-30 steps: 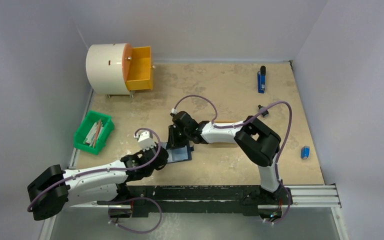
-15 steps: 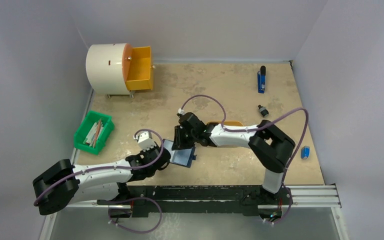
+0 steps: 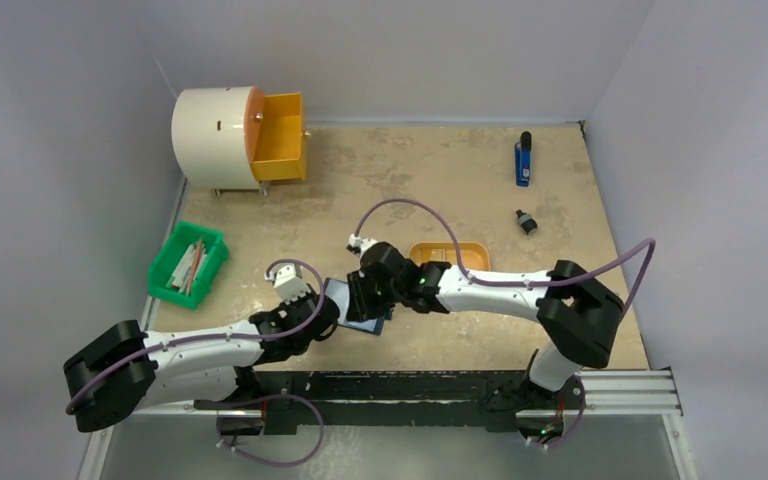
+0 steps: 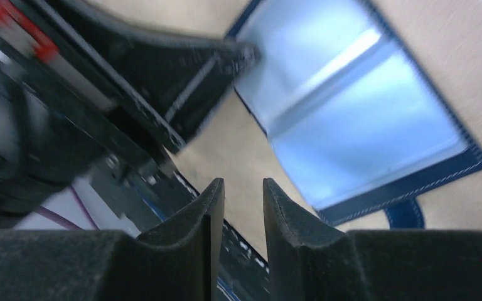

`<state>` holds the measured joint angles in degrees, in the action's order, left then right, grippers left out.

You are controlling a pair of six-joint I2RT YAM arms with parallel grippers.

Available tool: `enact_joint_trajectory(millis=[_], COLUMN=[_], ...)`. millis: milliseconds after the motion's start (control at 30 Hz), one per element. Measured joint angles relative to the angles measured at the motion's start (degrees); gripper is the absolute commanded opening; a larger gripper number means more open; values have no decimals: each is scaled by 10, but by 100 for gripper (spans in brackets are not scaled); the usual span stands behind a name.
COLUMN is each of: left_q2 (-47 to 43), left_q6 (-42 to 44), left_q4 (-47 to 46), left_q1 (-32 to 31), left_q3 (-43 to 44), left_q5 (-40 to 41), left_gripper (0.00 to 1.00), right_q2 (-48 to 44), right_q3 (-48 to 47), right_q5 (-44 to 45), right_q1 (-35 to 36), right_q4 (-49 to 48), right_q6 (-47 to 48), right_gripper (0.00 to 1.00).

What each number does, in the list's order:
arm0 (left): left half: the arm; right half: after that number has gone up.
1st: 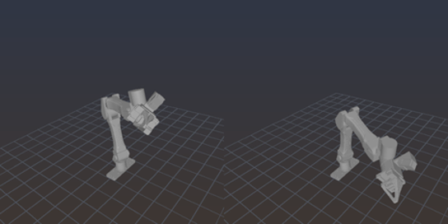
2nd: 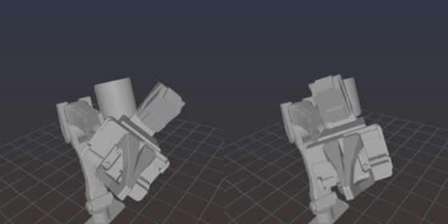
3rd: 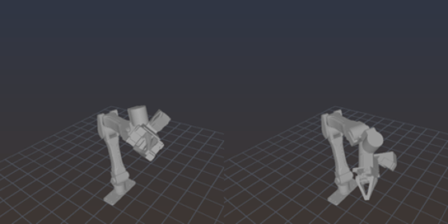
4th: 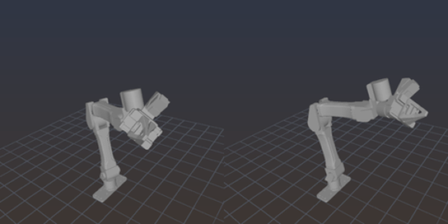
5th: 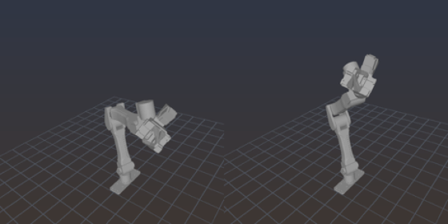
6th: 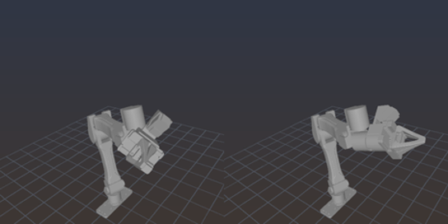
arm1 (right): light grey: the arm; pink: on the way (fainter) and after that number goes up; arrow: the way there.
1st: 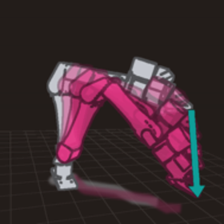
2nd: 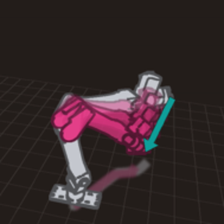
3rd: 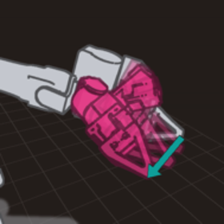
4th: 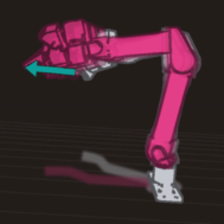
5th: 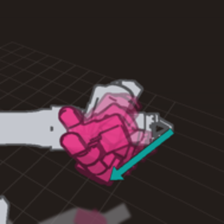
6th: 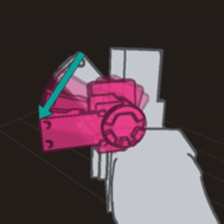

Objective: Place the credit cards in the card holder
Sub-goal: Open the card holder at the center of the board.

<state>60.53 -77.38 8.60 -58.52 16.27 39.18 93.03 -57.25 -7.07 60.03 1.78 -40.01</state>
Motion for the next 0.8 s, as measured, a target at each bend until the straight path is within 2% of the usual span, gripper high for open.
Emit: enact_joint_trajectory(millis=[167,367,800], left_q2=[0,-4,-25], left_q6=[0,2,26], left_q4=[0,2,-6], left_q1=[0,0,0], left_q3=[0,1,1], left_q5=[0,-4,-50], left_gripper=[0,0,0], right_q2=[16,52,61], right_q3=[17,18,33], right_q5=[-5,-10,52], right_q1=[38,44,-14], right_q4=[28,37,26], right_q6=[26,28,-42], right_gripper=[29,28,29])
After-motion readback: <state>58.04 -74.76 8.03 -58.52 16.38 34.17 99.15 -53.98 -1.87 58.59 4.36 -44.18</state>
